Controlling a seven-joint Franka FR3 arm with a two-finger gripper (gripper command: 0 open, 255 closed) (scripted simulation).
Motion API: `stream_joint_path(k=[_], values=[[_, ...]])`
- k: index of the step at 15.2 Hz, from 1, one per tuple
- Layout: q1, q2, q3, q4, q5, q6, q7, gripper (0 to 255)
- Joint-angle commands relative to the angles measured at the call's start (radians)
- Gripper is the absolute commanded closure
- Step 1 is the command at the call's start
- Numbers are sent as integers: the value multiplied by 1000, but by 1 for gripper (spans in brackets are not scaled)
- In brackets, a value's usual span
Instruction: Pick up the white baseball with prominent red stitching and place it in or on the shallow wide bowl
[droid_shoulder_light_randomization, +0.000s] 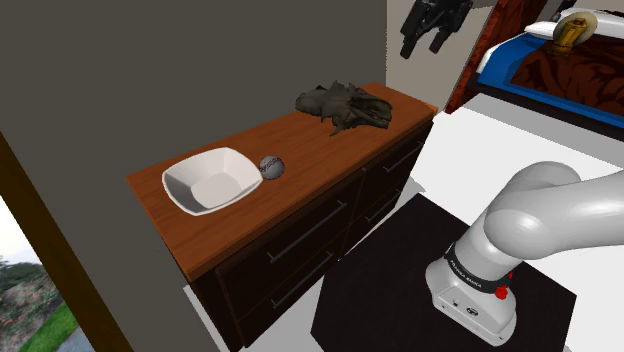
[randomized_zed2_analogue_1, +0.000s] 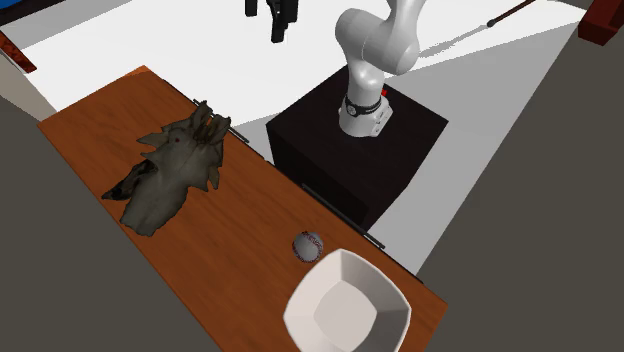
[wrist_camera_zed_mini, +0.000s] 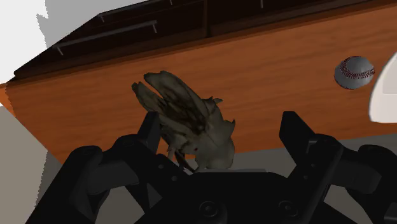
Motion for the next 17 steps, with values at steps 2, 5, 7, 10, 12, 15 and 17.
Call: stream_joint_path(k=[2, 5, 7, 10, 12, 15, 17], values=[[10, 20, 5, -9, 5, 23, -5, 0], [40, 82, 22, -29, 18, 93, -19, 0], [60, 127, 33, -39, 27, 138, -30, 0], [89, 198, 51, -48, 39, 204, -46, 0], [108, 248, 63, -50, 47, 247, -57, 0], [135, 326, 83, -47, 57, 309, -73, 0], [152, 379, 97, -42, 62, 348, -84, 0]])
